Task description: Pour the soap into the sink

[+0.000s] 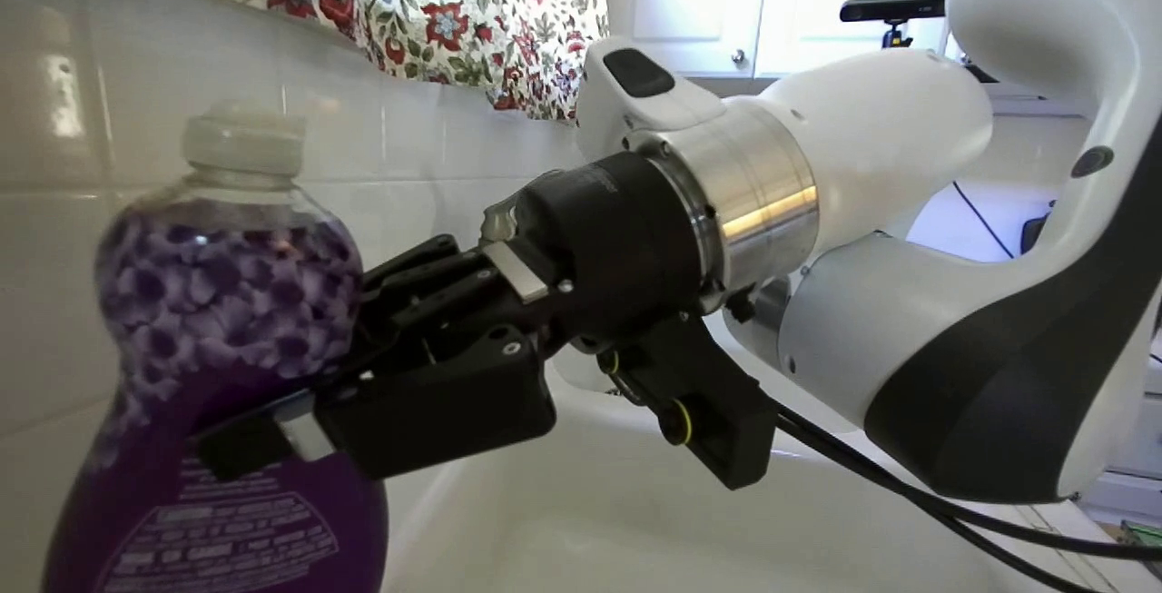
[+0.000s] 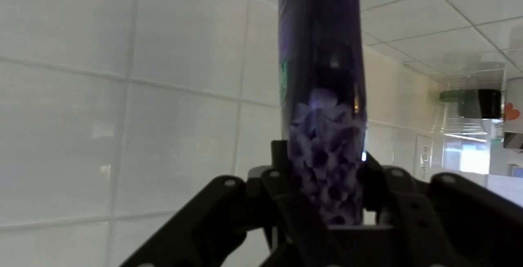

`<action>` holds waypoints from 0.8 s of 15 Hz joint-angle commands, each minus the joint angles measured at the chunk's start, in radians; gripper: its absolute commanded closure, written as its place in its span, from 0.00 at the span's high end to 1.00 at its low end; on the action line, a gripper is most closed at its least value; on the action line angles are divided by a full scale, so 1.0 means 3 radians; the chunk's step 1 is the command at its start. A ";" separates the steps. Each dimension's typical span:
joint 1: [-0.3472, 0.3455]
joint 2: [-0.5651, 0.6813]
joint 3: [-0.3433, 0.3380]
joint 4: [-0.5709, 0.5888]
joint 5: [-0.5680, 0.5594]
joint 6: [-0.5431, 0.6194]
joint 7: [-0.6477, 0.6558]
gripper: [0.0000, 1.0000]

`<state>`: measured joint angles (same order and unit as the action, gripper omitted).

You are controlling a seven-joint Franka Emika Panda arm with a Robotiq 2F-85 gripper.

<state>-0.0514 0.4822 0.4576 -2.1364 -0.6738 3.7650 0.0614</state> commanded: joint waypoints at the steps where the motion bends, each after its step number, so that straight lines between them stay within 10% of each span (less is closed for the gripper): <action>1: -0.0118 0.0187 0.0188 0.0323 -0.0389 -0.0150 0.0235 0.15; 11: -0.0299 0.0673 0.0510 0.0760 -0.0973 -0.0506 0.0399 0.15; 12: -0.0325 0.0701 0.0549 0.0788 -0.1006 -0.0545 0.0411 0.65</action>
<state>-0.1175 0.6401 0.5743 -1.9677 -0.9033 3.6354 0.1447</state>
